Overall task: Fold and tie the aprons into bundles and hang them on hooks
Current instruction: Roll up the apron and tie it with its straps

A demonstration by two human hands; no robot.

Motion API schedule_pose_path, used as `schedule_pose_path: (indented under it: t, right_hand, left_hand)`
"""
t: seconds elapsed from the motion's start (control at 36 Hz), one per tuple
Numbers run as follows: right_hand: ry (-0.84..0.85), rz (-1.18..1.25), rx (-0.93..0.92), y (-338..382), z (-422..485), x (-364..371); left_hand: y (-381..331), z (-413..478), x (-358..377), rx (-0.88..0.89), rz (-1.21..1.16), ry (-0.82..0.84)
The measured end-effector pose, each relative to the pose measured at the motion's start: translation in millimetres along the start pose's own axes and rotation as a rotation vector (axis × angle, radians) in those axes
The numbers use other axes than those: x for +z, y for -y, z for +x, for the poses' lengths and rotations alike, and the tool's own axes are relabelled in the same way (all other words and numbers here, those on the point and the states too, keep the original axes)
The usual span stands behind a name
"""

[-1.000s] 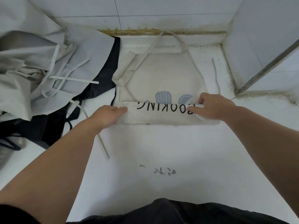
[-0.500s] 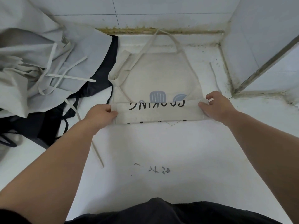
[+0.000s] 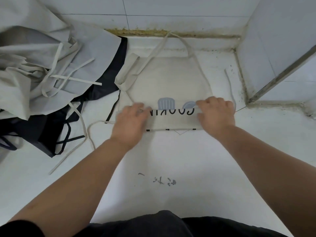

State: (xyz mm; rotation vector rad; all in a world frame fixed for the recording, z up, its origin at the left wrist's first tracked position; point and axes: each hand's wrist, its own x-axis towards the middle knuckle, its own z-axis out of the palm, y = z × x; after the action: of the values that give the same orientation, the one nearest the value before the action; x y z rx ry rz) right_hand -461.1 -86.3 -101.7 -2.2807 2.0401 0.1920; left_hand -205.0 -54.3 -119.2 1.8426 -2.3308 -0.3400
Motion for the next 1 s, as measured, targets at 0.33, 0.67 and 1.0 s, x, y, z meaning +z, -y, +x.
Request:
schedule_pose_path:
  t: [0.33,0.67,1.0]
  right_hand:
    - [0.221,0.031,-0.269,10,-3,17]
    - [0.235,0.082,-0.236,4,-29,-5]
    - [0.339,0.116,-0.223,18,-80,-3]
  left_hand:
    - [-24,4,3,0.002,0.008,0.334]
    - [2,-7,-15,-0.058,0.011,0.283]
    - [-25,-55,-32,-0.150,-0.177,0.396]
